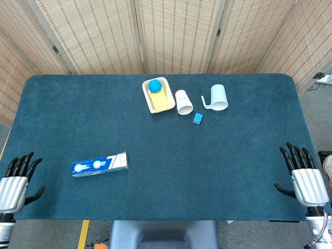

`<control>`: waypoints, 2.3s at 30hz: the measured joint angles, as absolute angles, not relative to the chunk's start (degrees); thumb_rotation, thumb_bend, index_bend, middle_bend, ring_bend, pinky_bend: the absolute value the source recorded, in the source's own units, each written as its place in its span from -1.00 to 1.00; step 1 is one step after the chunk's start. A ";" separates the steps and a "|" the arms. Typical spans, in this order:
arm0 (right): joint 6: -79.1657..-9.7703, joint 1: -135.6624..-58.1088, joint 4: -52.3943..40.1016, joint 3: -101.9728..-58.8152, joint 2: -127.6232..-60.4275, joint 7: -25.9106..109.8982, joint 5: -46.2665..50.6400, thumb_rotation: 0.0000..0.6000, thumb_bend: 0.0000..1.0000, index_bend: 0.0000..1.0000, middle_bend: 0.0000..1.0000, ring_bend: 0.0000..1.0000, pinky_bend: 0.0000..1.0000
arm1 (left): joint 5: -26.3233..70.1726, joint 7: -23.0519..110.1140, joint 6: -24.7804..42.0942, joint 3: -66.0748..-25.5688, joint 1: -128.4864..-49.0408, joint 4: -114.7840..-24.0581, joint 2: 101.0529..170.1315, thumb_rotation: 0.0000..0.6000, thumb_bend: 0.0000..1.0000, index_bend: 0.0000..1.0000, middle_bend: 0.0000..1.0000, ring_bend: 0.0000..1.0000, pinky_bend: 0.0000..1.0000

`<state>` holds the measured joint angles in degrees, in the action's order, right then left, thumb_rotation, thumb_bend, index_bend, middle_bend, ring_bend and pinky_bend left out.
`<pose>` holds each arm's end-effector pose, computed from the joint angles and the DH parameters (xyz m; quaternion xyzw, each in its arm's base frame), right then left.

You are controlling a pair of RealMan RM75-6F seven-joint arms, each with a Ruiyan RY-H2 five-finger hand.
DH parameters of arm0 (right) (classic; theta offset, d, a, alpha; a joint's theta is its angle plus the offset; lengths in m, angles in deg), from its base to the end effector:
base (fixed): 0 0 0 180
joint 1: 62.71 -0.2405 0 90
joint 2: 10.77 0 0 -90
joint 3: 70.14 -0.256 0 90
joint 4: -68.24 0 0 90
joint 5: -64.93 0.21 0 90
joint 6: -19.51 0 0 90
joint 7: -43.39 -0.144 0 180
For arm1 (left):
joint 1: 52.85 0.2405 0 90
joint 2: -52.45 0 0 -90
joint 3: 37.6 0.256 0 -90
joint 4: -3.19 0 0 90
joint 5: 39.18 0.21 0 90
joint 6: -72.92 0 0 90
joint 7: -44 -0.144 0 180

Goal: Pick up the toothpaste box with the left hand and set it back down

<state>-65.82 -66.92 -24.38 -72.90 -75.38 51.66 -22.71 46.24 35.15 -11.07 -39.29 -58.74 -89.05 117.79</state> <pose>-0.3073 -0.1769 0.1546 0.6243 -0.3437 0.3534 0.6060 -0.3102 0.1821 0.1475 -0.6281 -0.3542 -0.3412 0.6030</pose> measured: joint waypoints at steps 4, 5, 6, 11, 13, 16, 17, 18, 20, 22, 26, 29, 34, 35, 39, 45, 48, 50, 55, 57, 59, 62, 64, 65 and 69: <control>-65.89 -66.86 -24.40 -72.81 -75.49 51.93 -22.82 1.00 -0.74 -1.00 -1.00 -1.00 -1.00 | 46.49 35.79 -10.93 -39.11 -58.75 -89.22 117.58 1.00 -0.41 -0.70 -1.00 -1.00 -1.00; -65.90 -66.84 -24.43 -72.76 -75.49 51.94 -22.86 1.00 -0.74 -1.00 -1.00 -1.00 -1.00 | 46.75 36.23 -10.77 -38.97 -58.81 -89.25 117.43 1.00 -0.41 -0.70 -1.00 -1.00 -1.00; -65.93 -66.82 -24.49 -72.74 -75.47 51.90 -22.89 1.00 -0.74 -1.00 -1.00 -1.00 -1.00 | 46.87 36.54 -10.65 -38.89 -58.86 -89.27 117.35 1.00 -0.41 -0.70 -1.00 -1.00 -1.00; -66.31 -66.74 -24.50 -72.50 -75.44 51.79 -23.74 1.00 -0.74 -1.00 -1.00 -1.00 -1.00 | 47.45 42.69 -6.33 -37.64 -60.20 -89.40 115.60 1.00 -0.40 -0.68 -0.97 -1.00 -1.00; -66.12 -66.84 -24.48 -72.25 -75.36 51.51 -24.21 1.00 -0.74 -1.00 -1.00 -1.00 -1.00 | 47.67 47.17 -2.63 -37.02 -61.54 -89.58 114.22 1.00 -0.39 -0.68 -0.97 -1.00 -1.00; -66.02 -66.95 -24.55 -71.86 -75.21 51.15 -25.11 1.00 -0.75 -1.00 -1.00 -1.00 -1.00 | 48.37 55.31 2.39 -36.21 -63.82 -89.88 112.22 1.00 -0.38 -0.70 -0.97 -1.00 -1.00; -66.10 -66.95 -24.56 -71.74 -75.15 51.02 -25.51 1.00 -0.75 -1.00 -1.00 -1.00 -1.00 | 48.67 57.97 3.63 -36.01 -64.51 -89.90 111.75 1.00 -0.38 -0.68 -0.95 -1.00 -1.00; -66.28 -66.92 -24.56 -71.61 -75.10 50.88 -25.97 1.00 -0.75 -1.00 -1.00 -1.00 -1.00 | 48.96 60.63 4.71 -35.86 -65.18 -89.87 111.40 1.00 -0.37 -0.65 -0.94 -1.00 -1.00; -66.95 -66.78 -24.48 -71.27 -74.94 50.35 -26.96 1.00 -0.74 -1.00 -1.00 -1.00 -1.00 | 49.39 66.14 6.64 -35.67 -66.55 -89.75 111.07 1.00 -0.37 -0.58 -0.90 -1.00 -1.00; -67.42 -66.58 -24.33 -71.01 -74.74 49.64 -27.47 1.00 -0.74 -1.00 -1.00 -1.00 -1.00 | 49.36 69.29 7.47 -35.72 -67.26 -89.67 111.34 1.00 -0.36 -0.54 -0.87 -1.00 -1.00; -68.21 -66.35 -24.00 -70.72 -74.40 48.50 -28.52 1.00 -0.75 -1.00 -1.00 -1.00 -1.00 | 47.35 67.93 10.12 -36.28 -68.90 -90.10 112.53 1.00 -0.36 -0.55 -0.82 -1.00 -1.00; -68.89 -66.18 -23.79 -70.41 -74.20 47.86 -29.57 1.00 -0.75 -1.00 -1.00 -1.00 -1.00 | 42.72 61.18 12.74 -37.37 -70.45 -90.58 113.87 1.00 -0.37 -0.56 -0.80 -1.00 -1.00; -70.32 -65.69 -23.39 -69.88 -73.83 46.58 -31.13 1.00 -0.74 -1.00 -1.00 -1.00 -1.00 | 34.58 46.44 13.21 -39.07 -72.05 -90.92 117.27 1.00 -0.38 -0.55 -0.79 -1.00 -1.00; -70.49 -65.62 -23.32 -69.80 -73.79 46.46 -31.32 1.00 -0.75 -1.00 -1.00 -1.00 -1.00 | 32.13 42.18 13.01 -39.62 -72.51 -90.89 118.53 1.00 -0.38 -0.55 -0.79 -1.00 -1.00; -71.13 -65.36 -23.14 -69.66 -73.73 46.24 -31.88 1.00 -0.74 -1.00 -1.00 -1.00 -1.00 | 23.41 31.29 12.68 -41.78 -74.51 -90.10 123.27 1.00 -0.38 -0.54 -0.79 -1.00 -1.00; -71.30 -65.29 -22.97 -69.65 -73.81 46.25 -32.19 1.00 -0.74 -1.00 -1.00 -1.00 -1.00 | 15.94 27.35 15.09 -44.44 -78.03 -86.85 128.04 1.00 -0.38 -0.49 -0.75 -1.00 -1.00; -71.38 -65.28 -22.92 -69.59 -73.80 46.23 -32.42 1.00 -0.75 -1.00 -1.00 -1.00 -1.00 | 14.81 27.80 16.27 -44.98 -78.82 -85.85 128.49 1.00 -0.38 -0.47 -0.74 -0.99 -1.00; -71.53 -65.23 -22.87 -69.62 -73.81 46.13 -32.46 1.00 -0.74 -1.00 -1.00 -1.00 -1.00 | 14.42 27.86 16.71 -44.94 -79.00 -85.84 128.35 1.00 -0.38 -0.46 -0.73 -0.99 -1.00; -71.96 -65.08 -22.69 -69.76 -73.97 46.04 -32.53 1.00 -0.74 -1.00 -1.00 -1.00 -1.00 | 13.69 28.66 18.61 -44.45 -79.23 -87.37 126.58 1.00 -0.38 -0.46 -0.73 -0.99 -1.00; -72.09 -65.01 -22.67 -69.70 -73.97 46.05 -32.72 1.00 -0.74 -1.00 -1.00 -1.00 -1.00 | 13.31 28.99 18.90 -44.30 -79.33 -87.54 126.30 1.00 -0.38 -0.46 -0.73 -0.99 -1.00; -72.33 -64.91 -22.64 -69.63 -73.98 46.07 -32.93 1.00 -0.74 -1.00 -1.00 -1.00 -1.00 | 12.91 29.27 19.41 -44.20 -79.52 -87.31 126.33 1.00 -0.38 -0.46 -0.73 -0.99 -1.00; -72.73 -64.72 -22.56 -69.65 -74.00 45.99 -33.00 1.00 -0.74 -1.00 -1.00 -1.00 -1.00 | 12.70 29.64 19.86 -44.09 -79.84 -86.71 126.55 1.00 -0.38 -0.45 -0.72 -0.99 -1.00; -72.82 -64.68 -22.47 -69.71 -74.01 45.89 -33.02 1.00 -0.74 -1.00 -1.00 -1.00 -1.00 | 12.60 29.95 19.96 -44.12 -80.06 -86.27 126.77 1.00 -0.38 -0.43 -0.70 -0.98 -1.00; -72.82 -64.68 -22.45 -69.71 -74.02 45.89 -33.03 1.00 -0.74 -1.00 -1.00 -1.00 -1.00 | 12.55 30.10 19.98 -44.16 -80.13 -86.11 126.85 1.00 -0.38 -0.41 -0.68 -0.98 -1.00; -72.83 -64.68 -22.41 -69.67 -74.06 45.92 -33.22 1.00 -0.74 -1.00 -1.00 -1.00 -1.00 | 12.73 30.60 19.69 -44.23 -80.26 -85.52 127.16 1.00 -0.37 -0.30 -0.52 -0.89 -1.00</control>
